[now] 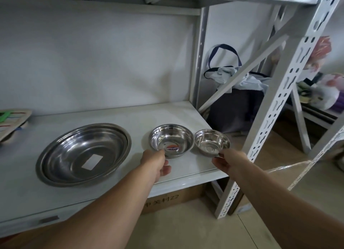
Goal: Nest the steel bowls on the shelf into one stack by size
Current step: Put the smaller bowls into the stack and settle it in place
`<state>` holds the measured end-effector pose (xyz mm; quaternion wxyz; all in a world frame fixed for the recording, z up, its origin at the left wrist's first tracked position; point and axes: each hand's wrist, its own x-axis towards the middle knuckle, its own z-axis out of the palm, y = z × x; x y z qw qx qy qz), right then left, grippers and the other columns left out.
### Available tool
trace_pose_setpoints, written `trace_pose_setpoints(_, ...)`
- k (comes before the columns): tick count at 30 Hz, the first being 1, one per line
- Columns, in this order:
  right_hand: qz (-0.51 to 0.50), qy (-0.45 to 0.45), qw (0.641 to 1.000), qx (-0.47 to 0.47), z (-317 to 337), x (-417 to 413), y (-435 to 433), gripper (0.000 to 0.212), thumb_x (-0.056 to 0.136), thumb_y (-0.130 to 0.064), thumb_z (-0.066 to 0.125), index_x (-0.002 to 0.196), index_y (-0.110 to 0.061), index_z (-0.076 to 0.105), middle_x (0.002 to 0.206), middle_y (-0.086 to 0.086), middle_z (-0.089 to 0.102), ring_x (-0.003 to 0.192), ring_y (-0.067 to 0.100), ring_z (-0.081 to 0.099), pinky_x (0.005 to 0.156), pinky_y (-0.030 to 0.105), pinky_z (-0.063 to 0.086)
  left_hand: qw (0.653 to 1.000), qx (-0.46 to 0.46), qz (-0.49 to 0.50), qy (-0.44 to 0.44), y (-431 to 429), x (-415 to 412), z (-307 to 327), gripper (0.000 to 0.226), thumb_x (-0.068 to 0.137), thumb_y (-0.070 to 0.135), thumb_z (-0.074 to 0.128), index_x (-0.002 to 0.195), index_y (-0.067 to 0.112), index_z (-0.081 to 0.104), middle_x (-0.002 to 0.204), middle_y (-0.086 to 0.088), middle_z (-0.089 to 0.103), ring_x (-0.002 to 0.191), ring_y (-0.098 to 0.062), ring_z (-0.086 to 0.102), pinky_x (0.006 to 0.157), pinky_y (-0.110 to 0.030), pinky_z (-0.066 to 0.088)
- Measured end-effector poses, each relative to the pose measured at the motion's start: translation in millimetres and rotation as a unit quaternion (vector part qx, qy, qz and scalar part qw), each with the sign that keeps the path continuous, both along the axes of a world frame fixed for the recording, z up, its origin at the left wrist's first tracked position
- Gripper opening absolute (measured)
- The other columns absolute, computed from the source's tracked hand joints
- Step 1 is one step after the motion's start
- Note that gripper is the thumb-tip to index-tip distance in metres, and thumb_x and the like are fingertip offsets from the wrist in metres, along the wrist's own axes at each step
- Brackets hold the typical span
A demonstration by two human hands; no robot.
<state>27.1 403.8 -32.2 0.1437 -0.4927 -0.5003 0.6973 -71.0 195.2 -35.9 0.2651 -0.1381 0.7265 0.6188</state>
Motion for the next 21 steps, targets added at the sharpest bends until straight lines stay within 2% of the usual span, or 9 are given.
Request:
trace_pose_setpoints(2,-0.004,0.018,1.000,-0.007,2,0,-1,0.021,0.093,0.003,0.063,0.114,0.004,0.065,0.086,0.019,0.072,0.063,0.026,0.071,0.052,0.033,0.061,1.000,0.003,-0.001,0.004,3,0,3,0.033,0.100,0.016,0.048,0.128,0.002,0.057,0.105,-0.019,0.069,0.067,-0.030,0.071,0.055,-0.034,0.062)
trace_pose_setpoints(5,-0.023,0.047,0.998,-0.018,8,3,-3,0.022,0.092,0.004,0.063,0.114,0.004,0.066,0.086,0.018,0.070,0.065,0.025,0.070,0.054,0.032,0.062,1.000,0.007,-0.011,0.018,3,0,19,0.036,0.100,0.015,0.046,0.131,0.000,0.056,0.103,-0.021,0.071,0.062,-0.028,0.072,0.047,-0.030,0.059)
trace_pose_setpoints(8,-0.035,0.082,0.996,-0.025,26,7,-11,0.021,0.091,0.003,0.065,0.112,0.002,0.064,0.086,0.017,0.070,0.071,0.024,0.071,0.056,0.031,0.064,0.998,0.017,-0.020,0.063,-11,0,52,0.031,0.100,0.013,0.048,0.125,-0.003,0.057,0.097,-0.022,0.072,0.056,-0.027,0.070,0.042,-0.029,0.058)
trace_pose_setpoints(11,-0.032,0.119,0.992,-0.017,49,5,-28,0.021,0.092,0.002,0.066,0.112,0.001,0.061,0.087,0.016,0.069,0.075,0.024,0.070,0.059,0.030,0.064,0.993,0.013,-0.023,0.117,-49,-3,90,0.023,0.103,0.014,0.044,0.112,-0.004,0.055,0.084,-0.020,0.069,0.057,-0.026,0.067,0.046,-0.030,0.058)
trace_pose_setpoints(16,0.025,0.150,0.988,0.007,78,-13,-68,0.018,0.092,-0.001,0.065,0.109,0.004,0.061,0.083,0.015,0.066,0.069,0.023,0.067,0.068,0.033,0.061,0.984,-0.056,0.004,0.169,-152,-24,119,0.029,0.104,0.014,0.044,0.115,-0.009,0.058,0.089,-0.023,0.072,0.061,-0.026,0.071,0.043,-0.028,0.059)
trace_pose_setpoints(19,0.077,0.161,0.984,0.017,87,-26,-98,0.006,0.092,-0.002,0.066,0.093,0.002,0.062,0.082,0.012,0.062,0.069,0.022,0.065,0.062,0.031,0.063,0.981,-0.120,0.015,0.149,-206,-33,110,0.026,0.101,0.015,0.052,0.114,-0.006,0.060,0.093,-0.024,0.073,0.062,-0.027,0.073,0.044,-0.028,0.057)
trace_pose_setpoints(21,0.099,0.166,0.981,0.018,90,-34,-117,0.006,0.092,-0.002,0.065,0.088,0.001,0.062,0.078,0.012,0.061,0.063,0.021,0.065,0.068,0.033,0.062,0.981,-0.148,0.016,0.122,-230,-36,100,0.025,0.099,0.014,0.055,0.110,-0.008,0.061,0.094,-0.026,0.073,0.059,-0.028,0.071,0.042,-0.029,0.058)
